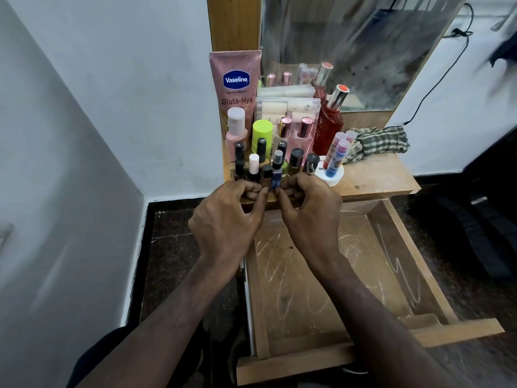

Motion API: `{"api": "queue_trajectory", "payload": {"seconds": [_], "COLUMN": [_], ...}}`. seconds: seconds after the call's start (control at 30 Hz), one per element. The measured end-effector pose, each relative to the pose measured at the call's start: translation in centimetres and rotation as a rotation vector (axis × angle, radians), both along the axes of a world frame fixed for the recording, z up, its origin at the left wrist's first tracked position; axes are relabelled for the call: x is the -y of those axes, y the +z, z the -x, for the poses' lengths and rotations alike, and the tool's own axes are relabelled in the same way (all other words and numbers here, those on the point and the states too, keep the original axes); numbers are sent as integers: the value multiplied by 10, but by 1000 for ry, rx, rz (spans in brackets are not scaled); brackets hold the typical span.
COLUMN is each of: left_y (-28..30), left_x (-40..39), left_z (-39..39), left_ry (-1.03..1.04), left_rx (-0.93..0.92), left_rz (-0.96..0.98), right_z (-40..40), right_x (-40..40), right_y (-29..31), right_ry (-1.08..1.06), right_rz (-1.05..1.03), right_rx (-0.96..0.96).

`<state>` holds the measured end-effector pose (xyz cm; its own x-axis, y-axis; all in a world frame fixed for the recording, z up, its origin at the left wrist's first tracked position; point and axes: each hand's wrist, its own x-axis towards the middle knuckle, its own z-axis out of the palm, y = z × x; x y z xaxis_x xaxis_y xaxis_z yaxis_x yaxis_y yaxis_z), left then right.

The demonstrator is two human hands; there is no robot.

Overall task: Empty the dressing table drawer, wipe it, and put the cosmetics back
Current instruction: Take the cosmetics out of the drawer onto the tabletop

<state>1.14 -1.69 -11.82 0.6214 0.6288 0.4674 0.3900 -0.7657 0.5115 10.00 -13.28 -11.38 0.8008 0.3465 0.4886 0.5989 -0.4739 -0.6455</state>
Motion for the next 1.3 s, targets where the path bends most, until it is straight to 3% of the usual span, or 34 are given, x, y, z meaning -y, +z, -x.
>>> {"api": "queue_trajectory", "payload": {"seconds": [0.57, 0.77, 0.93, 1.1, 1.3], "left_y": [-5, -10, -18, -30, -38], "left_x": [-4, -3, 1, 17, 25], "left_z": [1, 8, 21, 27, 28], "left_ry": [-9, -128, -390, -476, -391], "left_rx": [58, 99, 25, -80, -93], "left_rz": [4, -9, -58, -22, 136], "right_z": [0, 6, 12, 13, 16], "right_x": [1, 25, 54, 87, 115], "right_y": [0, -7, -11, -16, -32], "right_ry": [2, 76, 137, 151, 96], "right_rz": [-11, 61, 216, 334, 608], "right_rx": [-1, 103, 118, 2, -279]}}
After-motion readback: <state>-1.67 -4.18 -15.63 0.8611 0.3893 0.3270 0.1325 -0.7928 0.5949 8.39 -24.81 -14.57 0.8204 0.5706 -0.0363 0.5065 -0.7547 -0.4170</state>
